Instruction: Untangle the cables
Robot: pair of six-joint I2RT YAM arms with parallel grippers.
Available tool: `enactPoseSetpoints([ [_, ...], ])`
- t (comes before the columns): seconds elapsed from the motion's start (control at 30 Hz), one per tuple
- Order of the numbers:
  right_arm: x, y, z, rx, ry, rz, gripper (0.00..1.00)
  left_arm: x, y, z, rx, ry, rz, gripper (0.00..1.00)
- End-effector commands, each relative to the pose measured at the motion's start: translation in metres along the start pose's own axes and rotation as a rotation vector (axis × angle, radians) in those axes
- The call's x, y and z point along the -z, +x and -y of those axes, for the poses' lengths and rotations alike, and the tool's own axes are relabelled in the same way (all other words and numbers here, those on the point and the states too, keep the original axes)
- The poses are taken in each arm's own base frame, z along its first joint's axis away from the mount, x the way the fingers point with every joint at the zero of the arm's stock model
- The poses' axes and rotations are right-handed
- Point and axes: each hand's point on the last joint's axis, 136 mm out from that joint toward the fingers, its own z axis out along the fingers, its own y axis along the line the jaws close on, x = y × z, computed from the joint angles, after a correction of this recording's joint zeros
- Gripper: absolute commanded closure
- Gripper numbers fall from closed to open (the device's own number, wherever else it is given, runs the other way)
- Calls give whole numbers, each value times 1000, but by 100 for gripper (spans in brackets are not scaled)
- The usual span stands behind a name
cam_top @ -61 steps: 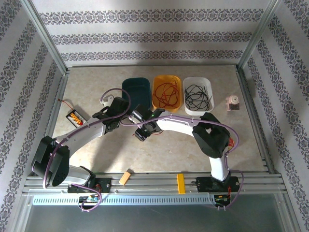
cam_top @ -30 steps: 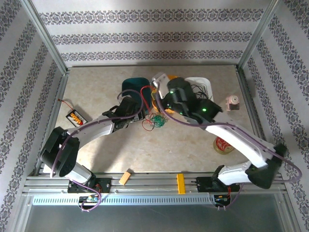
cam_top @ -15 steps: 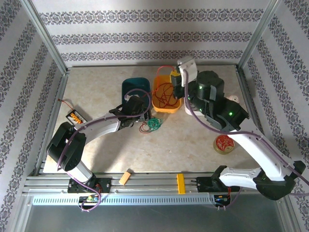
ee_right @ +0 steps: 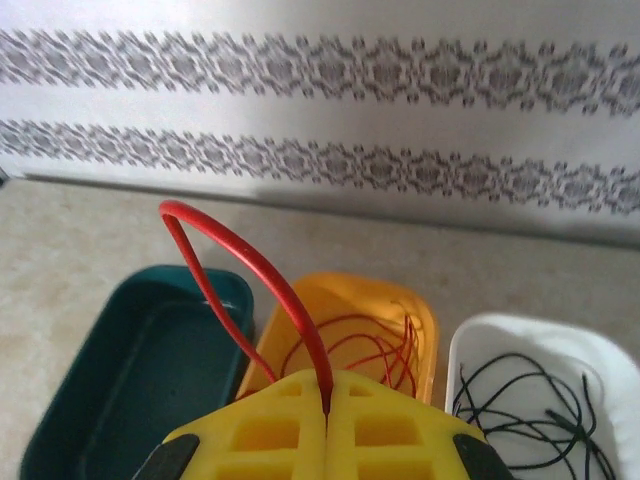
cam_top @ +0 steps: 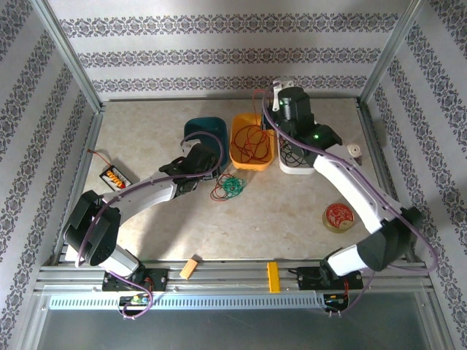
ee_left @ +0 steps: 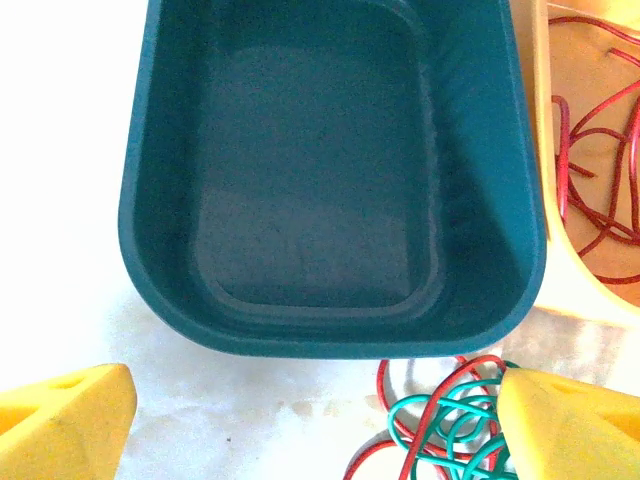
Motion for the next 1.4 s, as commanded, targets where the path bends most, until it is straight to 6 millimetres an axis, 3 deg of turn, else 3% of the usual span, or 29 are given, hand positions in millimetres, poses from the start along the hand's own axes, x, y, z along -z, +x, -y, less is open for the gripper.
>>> enactPoseSetpoints([
  [0.0, -21, 7, -3, -108, -50, -32, 100, 3, 6, -10, -12, -45, -12, 7],
  [0.17, -52, 30, 2, -212, -70, -109, 100, 3, 7, -10, -13, -42, -16, 7],
  [0.33, -65, 37, 5, -307, -103, -126, 100, 4, 7, -11, -17, -43, -13, 6],
  [0.47, -71, 24, 6, -334, -113, -105, 100, 4, 5, -9, -22, -40, -12, 6],
  [0.67, -75, -10, -2, -377, -161, -57, 100, 5, 5, -11, -23, -45, -9, 6],
  [0.97, -91, -12, -5, -379, -157, -69, 100, 6, 7, -13, -25, -48, -9, 6],
  [1.1, -100, 11, 3, -363, -114, -118, 100, 7, 6, -13, -23, -47, -7, 6],
  [1.37, -114, 90, 25, -340, 8, -265, 100, 6, 6, -13, -21, -45, -4, 6],
])
